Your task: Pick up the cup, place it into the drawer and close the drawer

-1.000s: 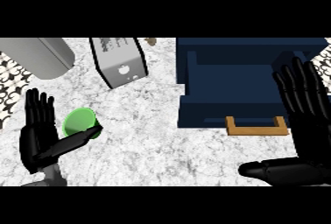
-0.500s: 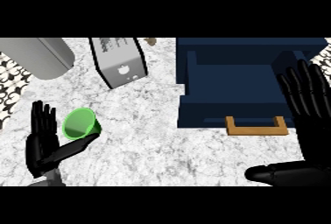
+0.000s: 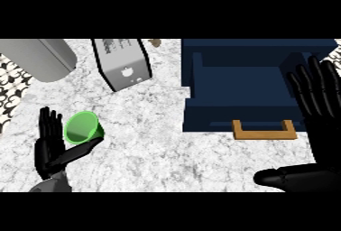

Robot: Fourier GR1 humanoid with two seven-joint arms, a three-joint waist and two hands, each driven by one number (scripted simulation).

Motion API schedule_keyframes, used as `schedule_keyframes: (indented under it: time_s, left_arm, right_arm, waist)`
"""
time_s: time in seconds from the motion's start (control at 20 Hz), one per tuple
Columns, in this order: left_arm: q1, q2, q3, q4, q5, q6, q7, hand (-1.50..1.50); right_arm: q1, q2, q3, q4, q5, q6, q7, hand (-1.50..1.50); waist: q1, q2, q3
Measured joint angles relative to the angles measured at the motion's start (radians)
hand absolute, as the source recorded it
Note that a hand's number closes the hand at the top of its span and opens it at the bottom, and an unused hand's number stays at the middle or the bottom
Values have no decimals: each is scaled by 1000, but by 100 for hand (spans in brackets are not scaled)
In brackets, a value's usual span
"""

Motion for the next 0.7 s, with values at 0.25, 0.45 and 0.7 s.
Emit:
schedule_keyframes:
  time_s: [0.25, 0.45, 0.7]
  left_arm:
    - [1, -6, 11, 76, 17, -7, -80, -150]
    - [-29, 18, 28, 153, 35, -20, -111, -150]
    - [-81, 48, 49, 310, 48, -51, -197, -150]
  right_arm:
    - [-5, -3, 1, 3, 0, 6, 3, -150]
    - [7, 4, 10, -3, 6, 8, 0, -150]
    - [0, 1, 2, 3, -4, 12, 4, -150]
  waist:
    - [0, 0, 0]
    - [0, 0, 0]
    - [-1, 0, 0]
